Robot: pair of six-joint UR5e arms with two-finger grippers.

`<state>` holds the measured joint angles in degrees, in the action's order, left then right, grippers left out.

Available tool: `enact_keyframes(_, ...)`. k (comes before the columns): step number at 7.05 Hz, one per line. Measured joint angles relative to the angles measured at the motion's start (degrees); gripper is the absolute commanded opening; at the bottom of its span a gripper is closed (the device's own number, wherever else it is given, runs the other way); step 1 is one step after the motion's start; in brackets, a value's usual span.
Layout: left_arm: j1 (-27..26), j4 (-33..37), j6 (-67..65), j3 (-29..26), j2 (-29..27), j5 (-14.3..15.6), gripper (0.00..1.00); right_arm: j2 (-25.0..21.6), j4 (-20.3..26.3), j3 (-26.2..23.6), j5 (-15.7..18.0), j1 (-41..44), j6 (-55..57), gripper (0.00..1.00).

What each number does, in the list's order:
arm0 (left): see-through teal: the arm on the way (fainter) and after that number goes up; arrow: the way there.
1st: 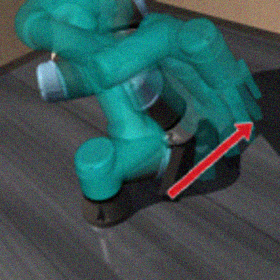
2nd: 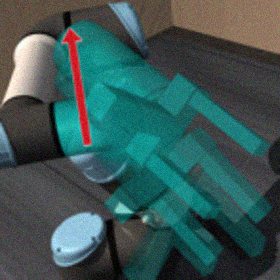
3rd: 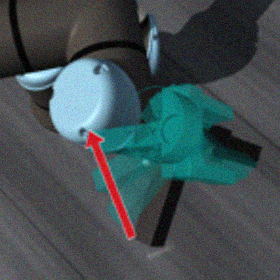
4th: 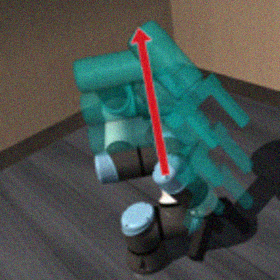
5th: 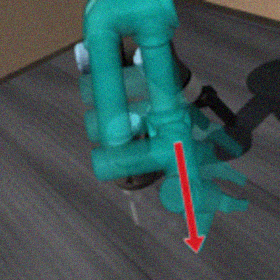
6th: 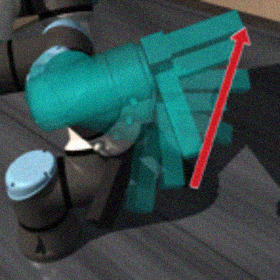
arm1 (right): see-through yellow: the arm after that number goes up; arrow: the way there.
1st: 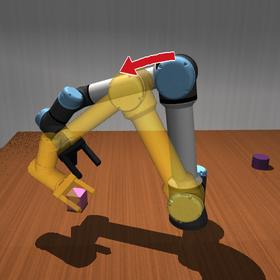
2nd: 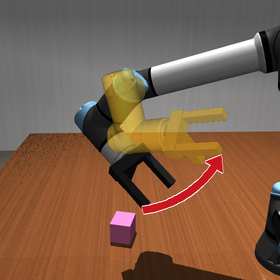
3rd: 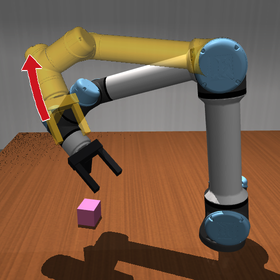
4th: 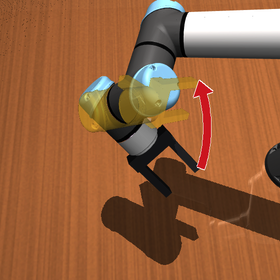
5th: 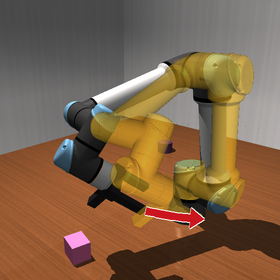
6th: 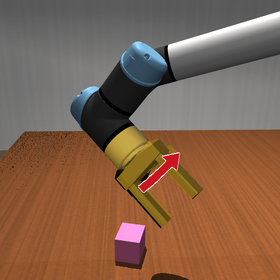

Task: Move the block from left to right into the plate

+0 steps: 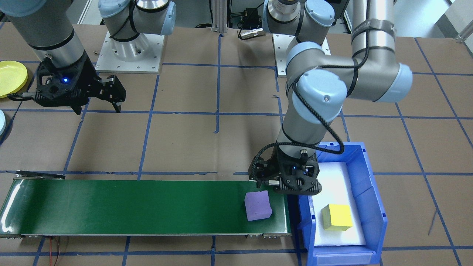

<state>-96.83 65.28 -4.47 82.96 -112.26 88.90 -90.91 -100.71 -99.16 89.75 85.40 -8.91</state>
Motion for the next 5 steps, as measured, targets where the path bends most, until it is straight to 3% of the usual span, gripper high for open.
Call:
enact_keyframes(2, 4.83, 2.94, 3.82, -1.13, 0.23, 0.48, 1.00, 0.24, -0.78, -0.09, -0.19, 0.33, 0.60, 1.00)
enact_keyframes(3, 7.63, 2.98, 8.07, -1.38, -1.54, 0.51, 1.00, 1.42, -2.60, 0.34, -2.01, 0.42, 2.09, 1.00)
enact_keyframes(5, 11.80, 1.17, 14.62, -3.00, -6.42, 0.60, 1.00, 6.78, -7.05, 3.24, -9.05, 0.62, 9.56, 1.00)
